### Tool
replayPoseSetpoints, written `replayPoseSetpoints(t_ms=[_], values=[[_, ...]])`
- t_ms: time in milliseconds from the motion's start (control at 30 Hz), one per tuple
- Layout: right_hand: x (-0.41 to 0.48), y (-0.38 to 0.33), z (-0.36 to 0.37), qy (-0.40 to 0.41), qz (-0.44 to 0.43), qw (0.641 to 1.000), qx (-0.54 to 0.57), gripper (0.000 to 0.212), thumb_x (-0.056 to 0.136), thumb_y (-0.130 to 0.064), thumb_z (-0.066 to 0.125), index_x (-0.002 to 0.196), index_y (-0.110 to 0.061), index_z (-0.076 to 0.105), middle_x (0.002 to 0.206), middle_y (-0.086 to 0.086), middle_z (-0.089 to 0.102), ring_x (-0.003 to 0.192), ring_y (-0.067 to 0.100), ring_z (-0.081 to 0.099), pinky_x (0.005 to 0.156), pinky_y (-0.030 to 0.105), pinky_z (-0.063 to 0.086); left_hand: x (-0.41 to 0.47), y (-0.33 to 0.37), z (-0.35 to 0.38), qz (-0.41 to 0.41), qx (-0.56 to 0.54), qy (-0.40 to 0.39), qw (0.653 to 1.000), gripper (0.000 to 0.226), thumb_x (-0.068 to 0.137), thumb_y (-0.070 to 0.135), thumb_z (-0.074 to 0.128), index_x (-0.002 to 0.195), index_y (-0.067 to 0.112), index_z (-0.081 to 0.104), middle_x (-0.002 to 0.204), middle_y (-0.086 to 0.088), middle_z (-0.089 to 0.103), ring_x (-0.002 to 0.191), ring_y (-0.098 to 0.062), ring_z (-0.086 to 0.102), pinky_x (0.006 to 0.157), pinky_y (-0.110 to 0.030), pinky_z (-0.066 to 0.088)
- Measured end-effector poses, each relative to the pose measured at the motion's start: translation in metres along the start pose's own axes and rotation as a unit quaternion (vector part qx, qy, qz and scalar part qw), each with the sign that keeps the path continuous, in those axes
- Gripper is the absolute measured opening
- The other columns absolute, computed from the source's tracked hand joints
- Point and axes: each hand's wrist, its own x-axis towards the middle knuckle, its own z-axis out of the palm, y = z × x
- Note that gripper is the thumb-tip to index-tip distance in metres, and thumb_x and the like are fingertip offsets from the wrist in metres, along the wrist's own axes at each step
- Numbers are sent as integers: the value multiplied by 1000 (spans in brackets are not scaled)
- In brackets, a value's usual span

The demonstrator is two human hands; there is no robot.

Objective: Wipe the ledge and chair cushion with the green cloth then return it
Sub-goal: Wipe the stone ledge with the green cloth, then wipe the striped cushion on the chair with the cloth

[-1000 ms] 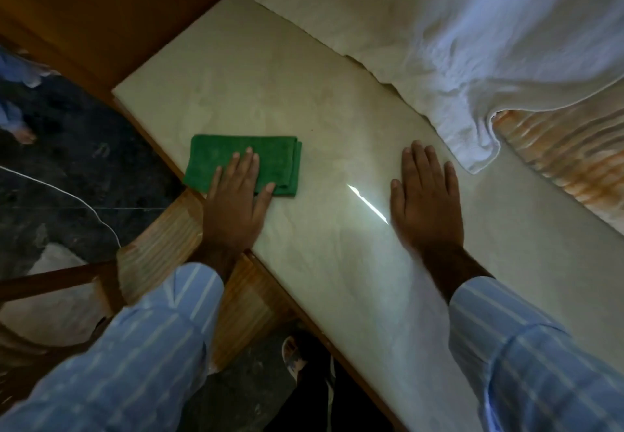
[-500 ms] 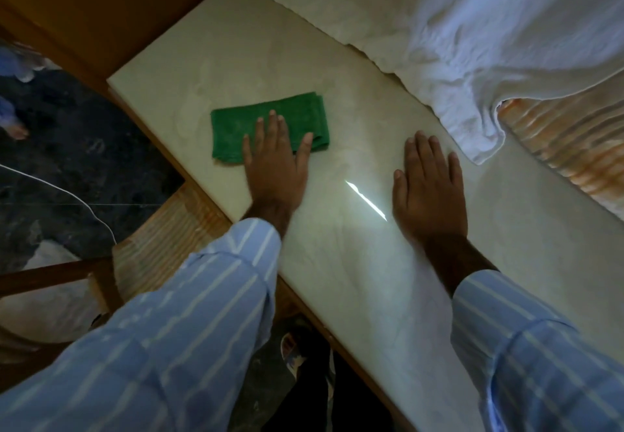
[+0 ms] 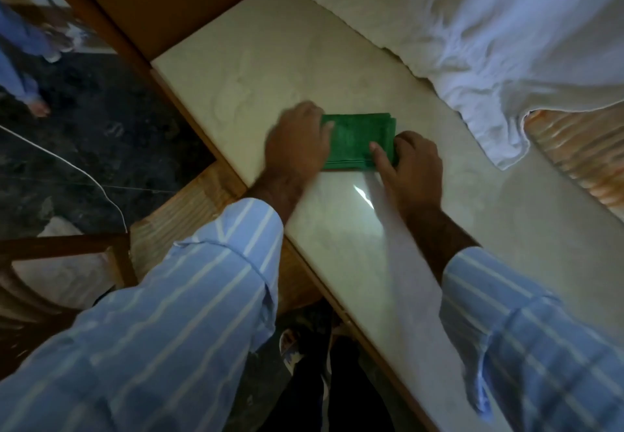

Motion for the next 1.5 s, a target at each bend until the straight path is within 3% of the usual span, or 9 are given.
replayPoseSetpoints(t_ms=[167, 400, 533, 633, 833, 1000, 1167, 1333, 1500], values=[[17, -32, 9, -38, 152, 971, 179, 42, 88, -25, 72, 123, -4, 61, 120, 11, 64, 105, 26, 61, 88, 35, 51, -1, -41, -11, -232, -11, -36, 972, 58, 88, 48, 69, 124, 5, 53, 130, -17, 57, 121, -37, 55, 92, -42, 49], [22, -51, 15, -38, 276, 852, 444, 48, 82, -11, 74, 127, -4, 62, 117, 10, 72, 108, 28, 72, 77, 36, 63, -14, -43, -7, -298, -241, -44, 923, 36, 80, 30, 73, 105, 5, 73, 108, -14, 75, 102, -31, 70, 82, -34, 58], [11, -85, 17, -100, 270, 799, 529, 24, 87, -6, 65, 108, -15, 71, 103, 2, 74, 101, 23, 71, 71, 30, 61, -36, -58, -21, -318, -475, 43, 819, 10, 80, 18, 72, 86, 11, 67, 84, -6, 71, 83, -24, 68, 68, -29, 54], [-2, -124, 31, -143, 245, 772, 568, 25, 90, -2, 59, 111, -12, 68, 110, 9, 71, 106, 26, 68, 88, 39, 61, -59, -92, -33, -333, -596, 103, 723, 21, 87, 6, 67, 106, 1, 60, 98, -16, 68, 89, -30, 68, 71, -34, 56], [-47, -196, 90, -226, 184, 794, 533, 20, 94, -3, 65, 108, -10, 77, 106, 10, 82, 99, 25, 79, 81, 38, 66, -136, -183, -39, -354, -667, 196, 626, 35, 91, -6, 65, 125, -7, 58, 121, -29, 67, 105, -38, 67, 93, -49, 56], [-84, -213, 173, -296, 104, 853, 417, 16, 93, -7, 72, 106, -15, 79, 110, 12, 82, 106, 29, 79, 97, 47, 63, -210, -265, -10, -418, -606, 215, 642, 14, 93, 8, 69, 103, 16, 72, 91, 1, 79, 84, -18, 76, 69, -36, 62], [-104, -194, 266, -367, 103, 885, 268, 8, 89, -15, 82, 85, -20, 76, 95, 8, 79, 68, 6, 74, 63, 19, 60, -260, -330, 43, -471, -534, 192, 675, 13, 91, 10, 71, 97, 21, 71, 86, 9, 78, 72, -5, 75, 52, -25, 58], [-113, -167, 345, -386, 119, 899, 171, 19, 86, -16, 84, 101, -4, 80, 102, 16, 80, 93, 33, 78, 85, 46, 63, -277, -375, 108, -495, -498, 165, 693, 32, 92, 1, 67, 123, -4, 66, 113, -12, 72, 94, -17, 72, 77, -20, 59], [-83, -177, 402, -370, 115, 903, 187, 21, 91, -10, 77, 110, -2, 78, 115, 24, 78, 105, 38, 76, 97, 56, 60, -242, -423, 137, -480, -452, 174, 731, 24, 90, 3, 69, 114, 1, 70, 108, -12, 73, 100, -26, 72, 88, -37, 59]])
